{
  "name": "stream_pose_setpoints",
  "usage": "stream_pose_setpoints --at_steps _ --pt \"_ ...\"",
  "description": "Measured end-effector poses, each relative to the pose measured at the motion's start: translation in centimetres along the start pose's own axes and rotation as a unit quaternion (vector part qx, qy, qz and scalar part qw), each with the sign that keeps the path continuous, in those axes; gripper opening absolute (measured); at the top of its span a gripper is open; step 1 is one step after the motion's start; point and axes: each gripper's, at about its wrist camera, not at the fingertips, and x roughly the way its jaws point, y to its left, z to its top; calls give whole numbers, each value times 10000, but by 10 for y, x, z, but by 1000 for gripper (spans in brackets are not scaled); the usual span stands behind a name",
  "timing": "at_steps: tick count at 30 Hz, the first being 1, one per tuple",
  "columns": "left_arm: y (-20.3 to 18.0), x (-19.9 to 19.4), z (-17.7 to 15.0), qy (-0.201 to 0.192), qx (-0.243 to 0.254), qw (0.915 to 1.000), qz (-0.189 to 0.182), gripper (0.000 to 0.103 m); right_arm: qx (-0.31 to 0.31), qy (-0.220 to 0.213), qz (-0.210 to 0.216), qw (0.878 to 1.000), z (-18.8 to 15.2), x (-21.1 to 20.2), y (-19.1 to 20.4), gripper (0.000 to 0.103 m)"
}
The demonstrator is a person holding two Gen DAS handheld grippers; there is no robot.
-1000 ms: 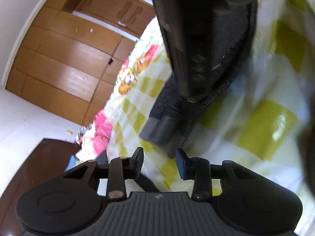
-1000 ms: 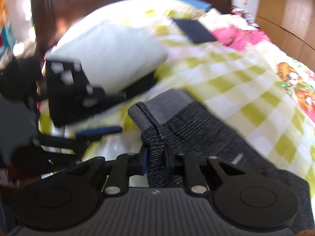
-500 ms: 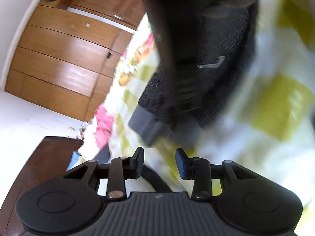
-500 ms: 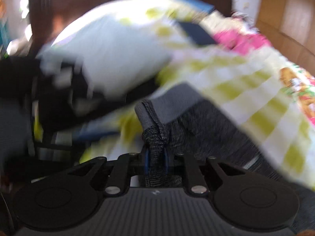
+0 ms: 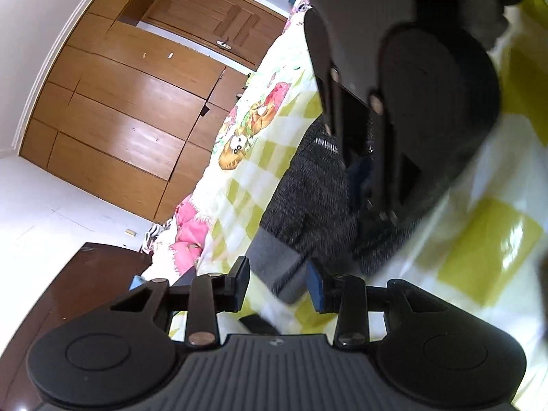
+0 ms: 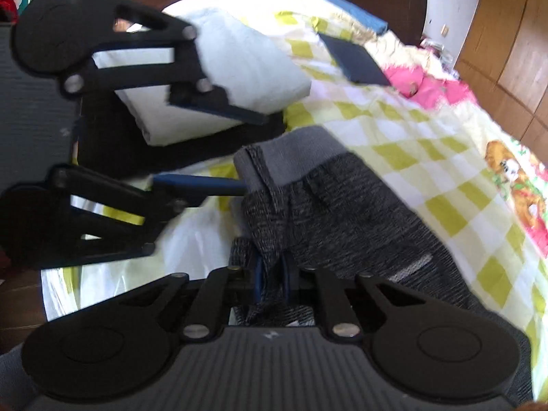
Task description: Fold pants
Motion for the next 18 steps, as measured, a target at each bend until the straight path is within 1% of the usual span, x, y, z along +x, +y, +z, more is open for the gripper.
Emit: stream_pose_setpoints --at_steps 2,6,8,10,12,13,14,15,16,17,18 --pt "0 9 6 65 -37 10000 -9 51 -366 0 -94 9993 -2 1 8 8" --pt "10 5 12 0 -148 9999 -50 51 -955 -22 -195 9952 -3 -10 13 5" --pt "11 9 11 26 -20 10000 -62 51 -1371 -54 -240 9903 -1 -14 14 4" --pt "9 15 11 83 68 9999 -105 51 -1913 -111 -363 9808 2 -21 17 4" --pt "8 17 9 142 -91 9995 -272 51 -2470 -53 -411 9681 -1 -25 22 4" --pt "6 19 9 176 -124 9991 -368 51 -2653 28 -362 9635 -5 -24 25 6" --pt "0 20 7 192 -54 9989 -417 51 -2665 88 -292 9634 -8 -19 25 7" --pt "-7 23 5 229 87 9988 -432 49 -2514 139 -196 9676 -11 -13 25 13" --pt "-14 26 3 281 181 9985 -441 46 -2293 254 -130 9729 -13 -6 26 14" --pt "-18 29 2 325 215 9982 -453 45 -2067 257 -157 9779 -14 -3 26 14" --pt "-21 30 2 342 239 9982 -435 43 -1804 166 -178 9833 -13 -5 25 14"
